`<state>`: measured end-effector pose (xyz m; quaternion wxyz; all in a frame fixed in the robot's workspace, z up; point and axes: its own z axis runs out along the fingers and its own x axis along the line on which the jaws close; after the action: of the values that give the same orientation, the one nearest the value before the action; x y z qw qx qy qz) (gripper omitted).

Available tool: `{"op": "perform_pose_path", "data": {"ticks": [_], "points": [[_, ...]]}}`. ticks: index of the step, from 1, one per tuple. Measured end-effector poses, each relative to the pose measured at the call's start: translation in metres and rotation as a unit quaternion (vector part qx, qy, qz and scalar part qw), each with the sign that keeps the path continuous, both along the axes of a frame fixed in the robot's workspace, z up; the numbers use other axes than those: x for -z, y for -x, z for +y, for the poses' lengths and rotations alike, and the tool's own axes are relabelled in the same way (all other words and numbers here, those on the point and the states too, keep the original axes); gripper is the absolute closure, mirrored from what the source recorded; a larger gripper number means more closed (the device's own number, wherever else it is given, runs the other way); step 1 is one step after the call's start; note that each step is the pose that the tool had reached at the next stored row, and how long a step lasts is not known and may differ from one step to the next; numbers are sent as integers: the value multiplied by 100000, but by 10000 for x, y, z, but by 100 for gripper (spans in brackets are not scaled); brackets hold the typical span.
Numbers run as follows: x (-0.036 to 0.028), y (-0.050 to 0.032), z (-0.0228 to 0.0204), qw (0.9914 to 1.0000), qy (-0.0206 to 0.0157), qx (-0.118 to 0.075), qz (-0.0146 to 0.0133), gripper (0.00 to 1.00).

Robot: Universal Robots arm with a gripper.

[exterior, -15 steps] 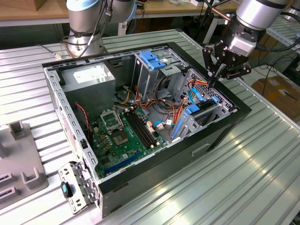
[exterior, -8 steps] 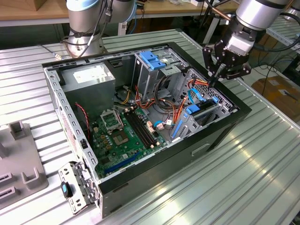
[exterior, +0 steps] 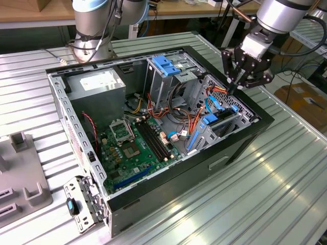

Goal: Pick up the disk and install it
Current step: 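Insert the second disk wire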

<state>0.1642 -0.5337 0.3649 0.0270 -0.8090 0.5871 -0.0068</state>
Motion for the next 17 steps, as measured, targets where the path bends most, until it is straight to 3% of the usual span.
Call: {"op": "perform_pose_path", "data": {"ticks": [5, 11, 17], "points": [[1, 5, 0, 99998, 51, 550, -2, 84], [21, 80, 0, 99997, 110, 810, 3, 84], [47, 81, 0, 99887, 330, 4740, 5, 84]]}}
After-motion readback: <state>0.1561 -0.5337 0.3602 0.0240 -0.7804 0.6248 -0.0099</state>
